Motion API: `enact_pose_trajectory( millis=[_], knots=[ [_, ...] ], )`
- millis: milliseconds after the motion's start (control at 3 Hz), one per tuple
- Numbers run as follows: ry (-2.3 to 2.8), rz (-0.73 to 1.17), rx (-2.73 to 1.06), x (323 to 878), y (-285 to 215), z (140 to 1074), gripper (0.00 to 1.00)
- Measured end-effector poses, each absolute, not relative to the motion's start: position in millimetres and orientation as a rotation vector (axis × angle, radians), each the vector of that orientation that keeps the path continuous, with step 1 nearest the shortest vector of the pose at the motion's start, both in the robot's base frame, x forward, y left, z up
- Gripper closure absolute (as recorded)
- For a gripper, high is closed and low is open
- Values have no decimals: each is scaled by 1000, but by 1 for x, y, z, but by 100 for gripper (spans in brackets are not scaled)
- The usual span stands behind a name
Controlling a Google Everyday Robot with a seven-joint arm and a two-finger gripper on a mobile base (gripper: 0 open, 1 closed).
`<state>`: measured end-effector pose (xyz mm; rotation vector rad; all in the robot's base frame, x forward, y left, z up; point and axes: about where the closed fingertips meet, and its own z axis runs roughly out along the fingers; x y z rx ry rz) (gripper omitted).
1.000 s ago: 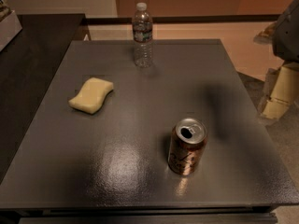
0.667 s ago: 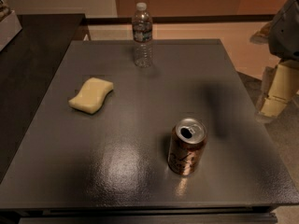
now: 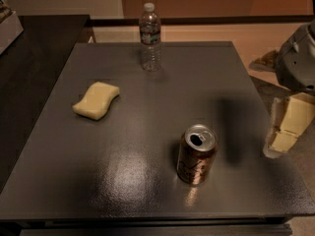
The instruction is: Move orange can near sponge
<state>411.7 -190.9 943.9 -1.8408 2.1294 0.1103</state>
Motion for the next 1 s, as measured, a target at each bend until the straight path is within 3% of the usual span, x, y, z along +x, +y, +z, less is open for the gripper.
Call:
enact_pose_trajectory(
  millis=[1000],
  knots=[
    [1915, 395, -1900, 366, -123, 907, 0]
  ],
)
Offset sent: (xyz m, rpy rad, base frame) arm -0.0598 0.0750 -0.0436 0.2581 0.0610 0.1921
